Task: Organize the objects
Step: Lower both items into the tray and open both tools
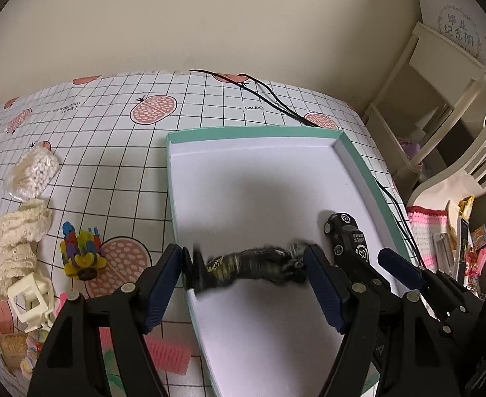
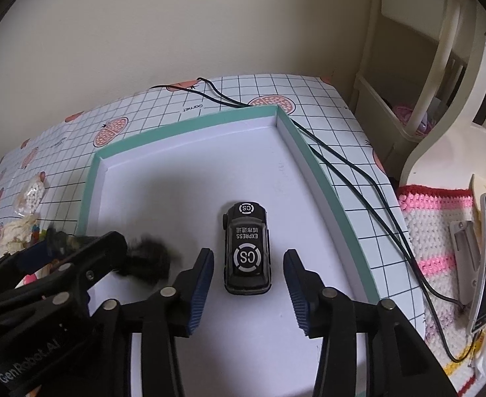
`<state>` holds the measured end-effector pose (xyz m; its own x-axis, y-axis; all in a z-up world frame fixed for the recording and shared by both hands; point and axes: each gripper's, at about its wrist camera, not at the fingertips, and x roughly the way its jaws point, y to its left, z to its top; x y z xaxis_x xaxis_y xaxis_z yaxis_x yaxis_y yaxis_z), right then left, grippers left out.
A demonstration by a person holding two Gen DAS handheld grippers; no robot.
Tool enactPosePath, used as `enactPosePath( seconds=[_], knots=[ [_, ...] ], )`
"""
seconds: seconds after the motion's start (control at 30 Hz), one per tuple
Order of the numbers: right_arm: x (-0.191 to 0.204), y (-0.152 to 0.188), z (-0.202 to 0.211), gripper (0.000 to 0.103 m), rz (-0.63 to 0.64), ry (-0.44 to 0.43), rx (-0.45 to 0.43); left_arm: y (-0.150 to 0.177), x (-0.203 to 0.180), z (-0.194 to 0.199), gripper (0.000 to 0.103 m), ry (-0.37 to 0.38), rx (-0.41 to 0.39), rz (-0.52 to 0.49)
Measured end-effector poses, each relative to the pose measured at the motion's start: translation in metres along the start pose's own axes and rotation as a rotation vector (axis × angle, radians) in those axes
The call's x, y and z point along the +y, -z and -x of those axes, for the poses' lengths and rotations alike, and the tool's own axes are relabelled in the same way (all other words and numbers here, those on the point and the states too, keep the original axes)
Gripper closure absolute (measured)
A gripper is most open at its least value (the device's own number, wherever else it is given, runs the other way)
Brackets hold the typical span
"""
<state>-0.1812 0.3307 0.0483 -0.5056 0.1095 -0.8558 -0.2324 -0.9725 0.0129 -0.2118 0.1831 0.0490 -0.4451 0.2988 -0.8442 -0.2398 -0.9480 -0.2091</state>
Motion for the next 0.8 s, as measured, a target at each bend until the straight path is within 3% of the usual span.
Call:
enactPosePath(
  seconds=[0.1, 0.17, 0.27, 0.4, 0.5, 0.8],
  knots=[
    [-0.001, 0.001, 0.003, 0.051, 0.004, 0.007, 0.000, 0.001, -0.001, 0.003, 0.027, -0.002, 0.003, 0.000],
    [-0.001, 0.002, 0.006, 0.043, 0.004, 0.010, 0.002, 0.002, -0.003, 0.006, 0.026, -0.005, -0.003, -0.007],
    [-0.002, 0.004, 0.010, 0.042, 0.011, 0.016, -0.002, 0.004, -0.004, 0.012, 0.019, 0.000, -0.013, -0.013],
    [-0.001, 0.006, 0.014, 0.035, 0.015, 0.015, 0.000, 0.006, -0.002, 0.022, 0.018, -0.001, -0.038, -0.016],
    [0.002, 0.009, 0.018, 0.029, 0.025, 0.019, -0.003, 0.007, 0.004, 0.028, 0.006, -0.006, -0.056, -0.009],
    [0.007, 0.016, 0.030, 0.007, 0.007, 0.011, -0.012, 0.017, 0.030, 0.043, 0.006, -0.022, -0.081, 0.028]
  ],
)
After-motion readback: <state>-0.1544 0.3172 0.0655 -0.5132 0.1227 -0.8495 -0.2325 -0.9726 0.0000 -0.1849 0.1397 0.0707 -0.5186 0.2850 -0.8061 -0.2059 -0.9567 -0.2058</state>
